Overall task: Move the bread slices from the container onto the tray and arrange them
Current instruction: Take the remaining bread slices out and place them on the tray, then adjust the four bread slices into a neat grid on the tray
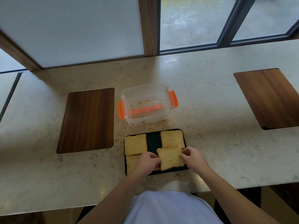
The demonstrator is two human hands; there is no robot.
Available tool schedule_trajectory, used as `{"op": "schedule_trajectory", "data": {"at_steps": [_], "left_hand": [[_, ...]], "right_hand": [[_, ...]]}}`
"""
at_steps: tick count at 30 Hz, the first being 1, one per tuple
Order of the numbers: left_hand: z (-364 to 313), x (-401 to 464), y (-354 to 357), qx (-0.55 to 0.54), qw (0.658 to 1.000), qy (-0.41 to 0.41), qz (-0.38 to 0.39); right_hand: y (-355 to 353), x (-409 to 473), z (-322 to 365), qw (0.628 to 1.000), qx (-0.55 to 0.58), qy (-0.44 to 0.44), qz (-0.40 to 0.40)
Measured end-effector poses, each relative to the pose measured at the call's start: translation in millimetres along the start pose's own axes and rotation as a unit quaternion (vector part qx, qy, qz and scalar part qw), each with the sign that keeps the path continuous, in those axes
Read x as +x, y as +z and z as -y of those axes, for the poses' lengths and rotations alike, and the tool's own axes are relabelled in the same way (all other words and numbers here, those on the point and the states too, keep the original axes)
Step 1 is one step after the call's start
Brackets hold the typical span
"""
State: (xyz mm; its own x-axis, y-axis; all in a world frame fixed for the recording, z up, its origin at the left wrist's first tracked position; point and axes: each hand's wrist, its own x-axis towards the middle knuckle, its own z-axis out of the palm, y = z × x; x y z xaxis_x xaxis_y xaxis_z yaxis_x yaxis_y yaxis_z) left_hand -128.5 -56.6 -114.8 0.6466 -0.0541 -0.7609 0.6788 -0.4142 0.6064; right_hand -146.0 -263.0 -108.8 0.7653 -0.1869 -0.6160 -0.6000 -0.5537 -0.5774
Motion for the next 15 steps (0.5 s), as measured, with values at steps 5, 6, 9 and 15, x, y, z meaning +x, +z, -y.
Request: {"op": "schedule_trajectory", "data": {"at_steps": [5, 6, 9, 15], "left_hand": [[-6.4, 3.4, 9.9, 0.015, 0.999, -0.03, 0.005], [-8.9, 3.8, 12.1, 0.016, 0.999, -0.035, 0.004], [-12.2, 6.7, 18.2, 0.035, 0.999, -0.041, 0.004], [-21.0, 4.0, 19.7, 0.159, 0.987, -0.027, 0.018]], "right_hand": [[-3.2, 2.1, -10.3, 0.996, -0.085, 0.03, 0.001], [-3.4, 2.4, -11.1, 0.995, -0.094, 0.034, 0.002], [-3.9, 1.1, -9.9, 0.993, -0.111, 0.036, 0.002], [-5.1, -5.0, -1.7, 0.979, -0.204, 0.023, 0.016]]}}
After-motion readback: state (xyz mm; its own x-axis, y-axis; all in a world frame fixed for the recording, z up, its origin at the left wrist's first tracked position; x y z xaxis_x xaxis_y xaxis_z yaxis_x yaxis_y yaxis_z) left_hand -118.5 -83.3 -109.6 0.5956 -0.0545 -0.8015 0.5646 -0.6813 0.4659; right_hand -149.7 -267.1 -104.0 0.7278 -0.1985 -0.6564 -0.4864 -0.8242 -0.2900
